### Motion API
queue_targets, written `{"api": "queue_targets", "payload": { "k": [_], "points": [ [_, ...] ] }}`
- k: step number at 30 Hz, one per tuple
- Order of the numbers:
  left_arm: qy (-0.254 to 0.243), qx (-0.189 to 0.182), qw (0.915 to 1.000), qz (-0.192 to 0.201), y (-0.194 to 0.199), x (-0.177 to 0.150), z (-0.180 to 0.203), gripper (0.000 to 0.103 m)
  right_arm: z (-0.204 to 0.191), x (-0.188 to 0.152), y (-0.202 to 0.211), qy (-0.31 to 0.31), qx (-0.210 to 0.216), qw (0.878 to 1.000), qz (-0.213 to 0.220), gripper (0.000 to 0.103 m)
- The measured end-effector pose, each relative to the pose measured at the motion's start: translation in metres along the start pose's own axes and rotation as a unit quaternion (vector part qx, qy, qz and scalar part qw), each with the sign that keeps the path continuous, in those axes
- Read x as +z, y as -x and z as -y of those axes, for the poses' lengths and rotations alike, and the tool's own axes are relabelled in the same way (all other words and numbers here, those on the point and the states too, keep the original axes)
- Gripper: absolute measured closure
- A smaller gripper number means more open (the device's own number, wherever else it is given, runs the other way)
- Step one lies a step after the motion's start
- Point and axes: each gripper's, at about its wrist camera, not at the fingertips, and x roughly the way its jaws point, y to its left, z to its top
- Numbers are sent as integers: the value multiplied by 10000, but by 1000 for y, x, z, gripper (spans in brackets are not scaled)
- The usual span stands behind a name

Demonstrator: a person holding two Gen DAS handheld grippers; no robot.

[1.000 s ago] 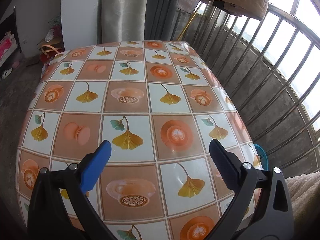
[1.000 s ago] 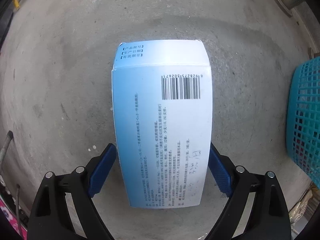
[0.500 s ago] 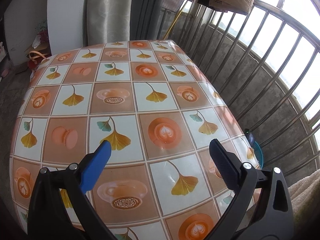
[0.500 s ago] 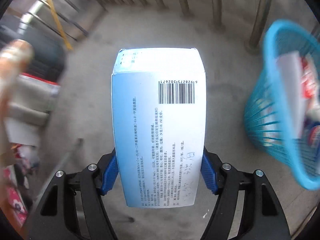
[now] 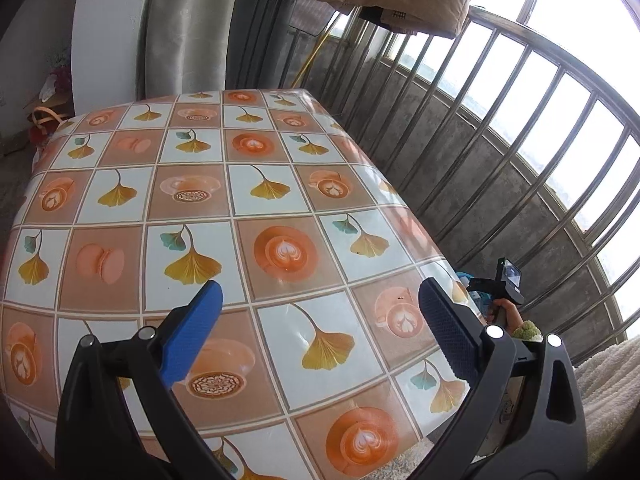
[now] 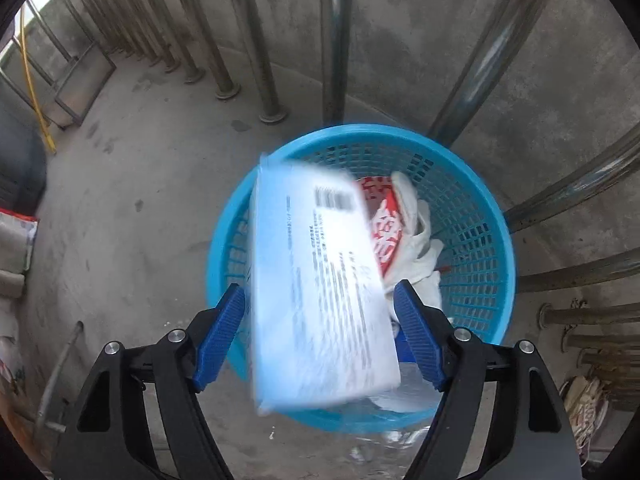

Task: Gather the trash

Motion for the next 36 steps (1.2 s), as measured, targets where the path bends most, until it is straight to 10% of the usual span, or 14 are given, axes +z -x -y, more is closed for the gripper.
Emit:
{"api": "queue_targets", "payload": {
  "k": [13,24,29,36],
  "points": [
    [-275,120,9972,686,59,-20,16,9,-1,-78,200,643,1380,9742,1668,20],
    [421,2010,9750,850,93,-43,32,9,-62,-253,399,2247,3278,8596,3212,6],
    [191,3029,9479,967,100,-58,45,9,-104,-319,412,2810,3074,8637,2839,6],
    [421,2942,9545,-255,69,-89,39,9,-140,-380,395,3789,2222,8688,2287,6]
  ]
}}
